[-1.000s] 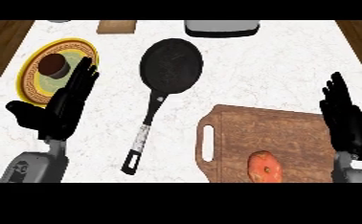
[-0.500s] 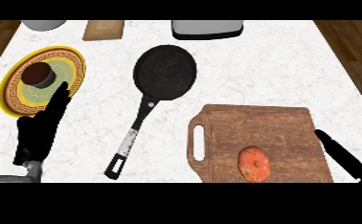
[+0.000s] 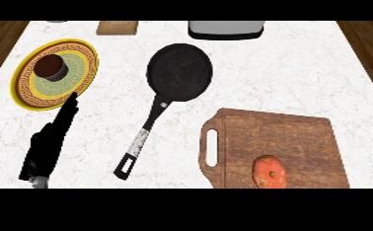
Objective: Pick the squash from the cutting board and place it in the pan
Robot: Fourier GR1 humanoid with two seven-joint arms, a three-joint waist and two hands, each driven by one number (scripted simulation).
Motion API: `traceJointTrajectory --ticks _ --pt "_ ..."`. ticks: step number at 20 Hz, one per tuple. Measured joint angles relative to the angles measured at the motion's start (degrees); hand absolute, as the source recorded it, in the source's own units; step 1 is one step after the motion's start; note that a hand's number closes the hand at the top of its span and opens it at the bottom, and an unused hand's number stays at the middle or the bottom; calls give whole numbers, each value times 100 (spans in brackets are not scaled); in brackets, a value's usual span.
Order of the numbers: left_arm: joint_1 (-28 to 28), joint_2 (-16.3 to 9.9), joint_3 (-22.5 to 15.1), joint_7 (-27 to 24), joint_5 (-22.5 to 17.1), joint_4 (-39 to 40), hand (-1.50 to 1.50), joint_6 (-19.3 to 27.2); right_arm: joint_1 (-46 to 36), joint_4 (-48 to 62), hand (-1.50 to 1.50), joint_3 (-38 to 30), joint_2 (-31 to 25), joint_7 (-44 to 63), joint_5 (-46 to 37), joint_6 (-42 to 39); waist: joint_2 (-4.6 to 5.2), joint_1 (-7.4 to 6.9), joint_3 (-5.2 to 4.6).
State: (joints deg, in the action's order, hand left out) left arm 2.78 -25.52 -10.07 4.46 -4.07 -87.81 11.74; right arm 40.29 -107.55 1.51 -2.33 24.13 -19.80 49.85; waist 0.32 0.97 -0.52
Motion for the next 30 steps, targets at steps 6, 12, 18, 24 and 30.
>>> traceJointTrajectory --ticks 6,12,18,24,30 --pt "-141 23 -91 118 122 -88 0 -4 857 -1505 -150 792 -376 1360 -929 -896 44 -162 9" --pt "-243 57 -126 230 153 -177 0 -64 617 -2538 -150 1071 -708 3092 -1688 -2061 59 -283 16" --pt "-145 157 -221 255 275 -258 0 -32 -440 -2542 -150 1034 -756 4185 -1759 -2962 48 -329 27" --pt "-191 228 -249 311 354 -251 0 -14 -1256 -2377 -150 974 -669 4702 -1772 -3645 50 -347 27" --pt "-234 224 -197 270 350 -192 0 -65 -1540 -1998 -150 884 -465 4768 -1503 -4146 65 -355 23"
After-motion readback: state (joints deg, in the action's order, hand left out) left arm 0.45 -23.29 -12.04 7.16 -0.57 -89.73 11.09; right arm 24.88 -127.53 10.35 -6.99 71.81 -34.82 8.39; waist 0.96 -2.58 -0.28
